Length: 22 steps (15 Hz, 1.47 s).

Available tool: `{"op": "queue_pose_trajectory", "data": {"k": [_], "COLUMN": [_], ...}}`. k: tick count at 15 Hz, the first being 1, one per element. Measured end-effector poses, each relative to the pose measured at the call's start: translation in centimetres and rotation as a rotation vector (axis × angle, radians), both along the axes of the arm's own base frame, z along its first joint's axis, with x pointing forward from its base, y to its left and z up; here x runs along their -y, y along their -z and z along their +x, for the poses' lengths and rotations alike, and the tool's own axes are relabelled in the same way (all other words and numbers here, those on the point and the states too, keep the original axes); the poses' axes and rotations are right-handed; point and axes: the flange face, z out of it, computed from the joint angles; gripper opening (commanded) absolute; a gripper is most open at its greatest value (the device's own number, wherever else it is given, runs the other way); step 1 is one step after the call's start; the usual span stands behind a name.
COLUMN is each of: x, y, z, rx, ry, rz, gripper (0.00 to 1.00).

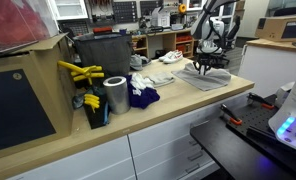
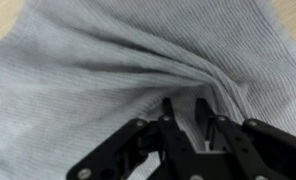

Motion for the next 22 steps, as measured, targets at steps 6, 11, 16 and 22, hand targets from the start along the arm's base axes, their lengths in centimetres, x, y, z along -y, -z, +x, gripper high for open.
{"op": "queue_pose_trajectory", "data": {"k": [6,11,16,22], "x": [1.6,6.2,10.5,15.1], "y": [-5.6,-7.4,-5.9,-4.3], "z": [1.6,1.5,0.6,0.5], "rx": [0.07,-0.019,-0.152,-0.231], "ry": [-0.155,-0.232,-0.282,-0.37], "rz": [-0.079,-0.014,0.089,0.078], "gripper": [1.0,1.0,1.0,1.0]}}
